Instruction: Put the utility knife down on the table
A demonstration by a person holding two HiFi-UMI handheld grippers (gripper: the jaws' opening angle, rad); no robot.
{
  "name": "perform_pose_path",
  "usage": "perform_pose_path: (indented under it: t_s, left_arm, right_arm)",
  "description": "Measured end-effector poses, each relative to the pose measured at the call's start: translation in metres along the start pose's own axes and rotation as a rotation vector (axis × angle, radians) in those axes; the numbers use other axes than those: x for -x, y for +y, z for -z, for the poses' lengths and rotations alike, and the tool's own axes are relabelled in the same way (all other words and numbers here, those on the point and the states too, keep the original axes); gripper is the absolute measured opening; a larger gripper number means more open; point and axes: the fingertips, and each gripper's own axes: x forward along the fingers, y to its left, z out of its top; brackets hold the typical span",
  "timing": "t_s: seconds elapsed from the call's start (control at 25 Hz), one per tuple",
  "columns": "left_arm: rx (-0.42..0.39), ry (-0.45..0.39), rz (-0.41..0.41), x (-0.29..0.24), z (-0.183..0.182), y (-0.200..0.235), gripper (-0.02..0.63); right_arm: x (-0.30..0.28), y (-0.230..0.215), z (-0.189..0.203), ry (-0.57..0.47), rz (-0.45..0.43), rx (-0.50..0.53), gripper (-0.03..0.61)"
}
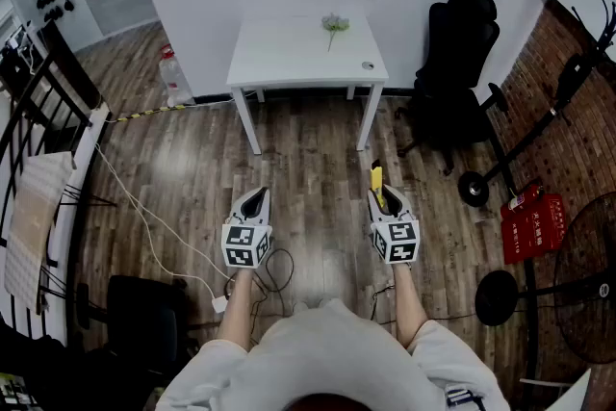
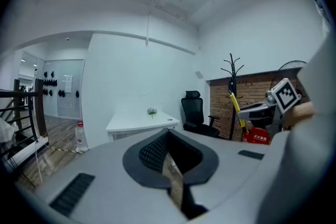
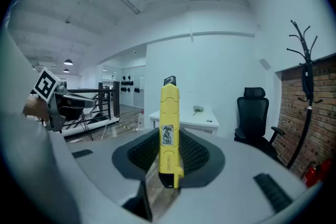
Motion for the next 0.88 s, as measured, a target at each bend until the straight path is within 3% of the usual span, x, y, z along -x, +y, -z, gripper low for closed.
perform_pose_path:
  t_s: [0.88]
  left_arm:
    - [0.002, -0.005, -0.016, -0.016, -0.002, -0.022, 0.006]
  right_arm:
    - [-0.01, -0.017, 0.007, 0.014, -0.054, 0.021, 0.11]
